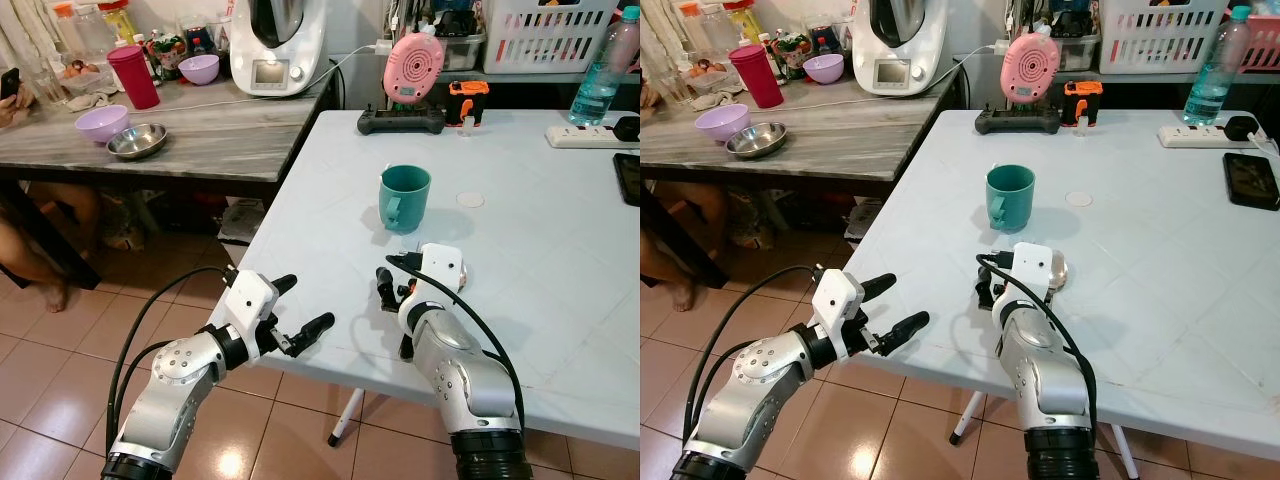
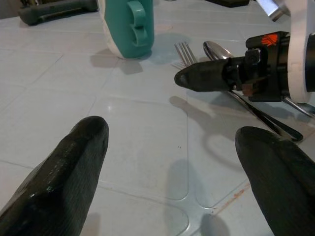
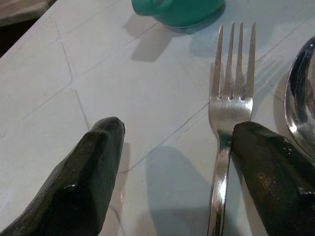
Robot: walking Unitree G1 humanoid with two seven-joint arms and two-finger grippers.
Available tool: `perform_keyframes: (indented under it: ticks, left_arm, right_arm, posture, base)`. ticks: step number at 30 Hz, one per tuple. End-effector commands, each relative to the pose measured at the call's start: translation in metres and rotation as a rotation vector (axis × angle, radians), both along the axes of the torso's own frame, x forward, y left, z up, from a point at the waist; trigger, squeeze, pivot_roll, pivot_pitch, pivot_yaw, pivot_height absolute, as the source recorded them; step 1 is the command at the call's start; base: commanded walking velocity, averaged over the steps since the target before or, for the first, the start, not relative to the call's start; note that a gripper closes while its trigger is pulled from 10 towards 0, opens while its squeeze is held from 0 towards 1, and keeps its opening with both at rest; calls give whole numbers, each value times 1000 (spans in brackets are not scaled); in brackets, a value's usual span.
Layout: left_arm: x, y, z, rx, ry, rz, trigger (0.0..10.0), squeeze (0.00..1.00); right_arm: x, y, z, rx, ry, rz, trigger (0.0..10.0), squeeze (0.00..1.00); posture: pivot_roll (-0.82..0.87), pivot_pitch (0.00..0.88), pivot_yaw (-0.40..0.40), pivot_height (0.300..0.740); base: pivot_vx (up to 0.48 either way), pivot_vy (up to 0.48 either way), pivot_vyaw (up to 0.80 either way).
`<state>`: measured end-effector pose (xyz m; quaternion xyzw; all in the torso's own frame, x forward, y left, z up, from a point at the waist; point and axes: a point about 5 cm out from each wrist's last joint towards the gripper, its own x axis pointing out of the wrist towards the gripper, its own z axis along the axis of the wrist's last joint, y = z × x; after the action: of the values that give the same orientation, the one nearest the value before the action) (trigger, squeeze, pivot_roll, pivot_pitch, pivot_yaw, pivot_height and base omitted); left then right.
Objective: Setting the table
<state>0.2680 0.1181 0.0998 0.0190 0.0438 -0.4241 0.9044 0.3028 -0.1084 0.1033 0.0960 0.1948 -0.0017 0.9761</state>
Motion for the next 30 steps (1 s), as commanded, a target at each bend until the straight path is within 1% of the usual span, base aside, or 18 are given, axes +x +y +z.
perform_keyframes:
  ticks: [1,2,3,4,5,9,10,12,19,21,26,30]
  left_arm:
    - [-1,5,3,13,-6,-3,10000,0]
    - [0,6,3,14,-5,-5,10000,0]
    - [0,6,3,15,-5,-5,10000,0]
    - [0,6,3,15,-4,-6,10000,0]
    - [0,5,3,18,-4,-14,10000,0]
    - [0,4,3,19,-2,-21,10000,0]
    - [0,4,3,22,-1,-25,10000,0]
    - [1,4,4,23,-1,-28,10000,0]
    - [1,4,4,19,2,-34,10000,0]
    - [0,2,4,17,8,-41,10000,0]
    - [0,1,3,17,10,-43,10000,0]
    - [0,0,3,16,12,-43,10000,0]
  right_arm:
    - [-7,11,-7,37,45,12,8941,0]
    - [-9,8,-9,45,57,-4,9922,0]
    - [-10,8,-10,47,61,-8,9922,0]
    - [-10,7,-11,48,69,-12,9216,0]
    - [-13,2,-16,44,105,-38,0,0]
    - [-16,-4,-23,40,153,-64,0,0]
    - [-18,-9,-28,28,188,-86,0,0]
    - [-20,-13,-30,-25,213,-85,0,0]
    - [-23,-16,-33,-58,246,-65,0,0]
    - [-26,-19,-39,-94,279,-54,0,0]
    - [-30,-27,-45,-155,306,-62,0,0]
    - [-33,-30,-48,-162,320,-70,0,0]
  posture:
    - [-272,0,120,740]
    - [-275,0,121,740]
    - [-275,0,121,740]
    - [-275,0,121,740]
    - [-277,0,124,740]
    - [-280,0,127,740]
    - [-279,0,128,740]
    - [-279,0,129,740]
    - [-281,0,129,740]
    - [-282,0,125,740]
    - [-283,0,124,740]
    - [-282,0,123,740]
  base:
    - [0,0,0]
    - [0,0,0]
    - [0,0,0]
    - [0,0,0]
    - [0,0,0]
    - [0,0,0]
    - [0,0,0]
    - [0,0,0]
    - [0,0,0]
    - [0,0,0]
    - [0,0,0]
    - [0,0,0]
